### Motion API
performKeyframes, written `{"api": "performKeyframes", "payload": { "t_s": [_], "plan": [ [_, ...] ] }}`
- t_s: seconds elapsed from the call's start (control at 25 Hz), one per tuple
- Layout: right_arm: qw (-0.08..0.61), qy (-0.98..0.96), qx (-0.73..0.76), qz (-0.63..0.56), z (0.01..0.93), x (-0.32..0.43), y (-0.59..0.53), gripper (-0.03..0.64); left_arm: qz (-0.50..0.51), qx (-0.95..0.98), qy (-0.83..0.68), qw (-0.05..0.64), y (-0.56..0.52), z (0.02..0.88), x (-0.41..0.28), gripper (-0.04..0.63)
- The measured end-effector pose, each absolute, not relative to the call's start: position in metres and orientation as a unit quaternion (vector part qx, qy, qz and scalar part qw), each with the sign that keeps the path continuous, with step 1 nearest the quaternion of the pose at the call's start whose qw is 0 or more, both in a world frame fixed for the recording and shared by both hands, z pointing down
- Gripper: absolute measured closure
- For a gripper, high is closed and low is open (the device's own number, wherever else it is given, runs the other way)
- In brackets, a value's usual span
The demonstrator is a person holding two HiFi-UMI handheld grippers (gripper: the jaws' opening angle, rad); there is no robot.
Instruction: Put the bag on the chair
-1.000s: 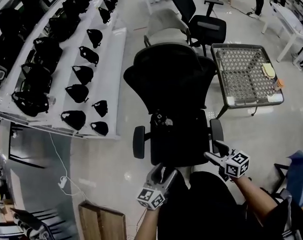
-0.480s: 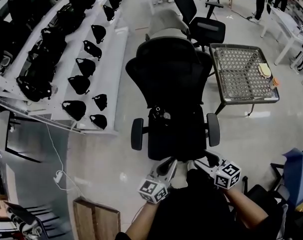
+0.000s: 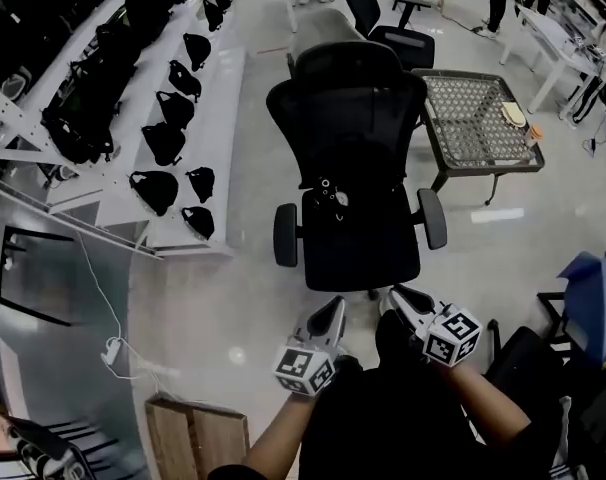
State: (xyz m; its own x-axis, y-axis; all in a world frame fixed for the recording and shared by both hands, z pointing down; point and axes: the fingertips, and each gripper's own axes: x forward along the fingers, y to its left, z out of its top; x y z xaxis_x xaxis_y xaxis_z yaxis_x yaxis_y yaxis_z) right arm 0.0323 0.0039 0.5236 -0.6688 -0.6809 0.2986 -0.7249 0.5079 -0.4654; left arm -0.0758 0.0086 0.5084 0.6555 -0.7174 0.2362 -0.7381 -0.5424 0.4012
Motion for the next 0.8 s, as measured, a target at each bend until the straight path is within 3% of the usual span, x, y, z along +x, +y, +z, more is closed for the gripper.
{"api": "performKeyframes", "payload": {
  "t_s": [0.16,0.32,0.56,0.8],
  "plan": [
    [0.053,-0.855,0.448,0.257,0.52,0.003,0.037,0.616,0.013,0.878,-0.425,0.22,0.037,0.497,-0.111,0.578],
    [0.041,-0.861,0.458,0.217,0.498,-0.017,0.063,0.617,-0.01,0.877,-0.435,0.204,0.06,0.48,-0.14,0.581],
    [0.084,-0.849,0.505,0.132,0.479,0.0,0.074,0.617,-0.013,0.864,-0.472,0.174,0.076,0.476,-0.172,0.583],
    [0.092,-0.827,0.539,0.128,0.483,0.025,0.074,0.617,-0.014,0.854,-0.493,0.166,0.079,0.481,-0.194,0.583]
  ]
}}
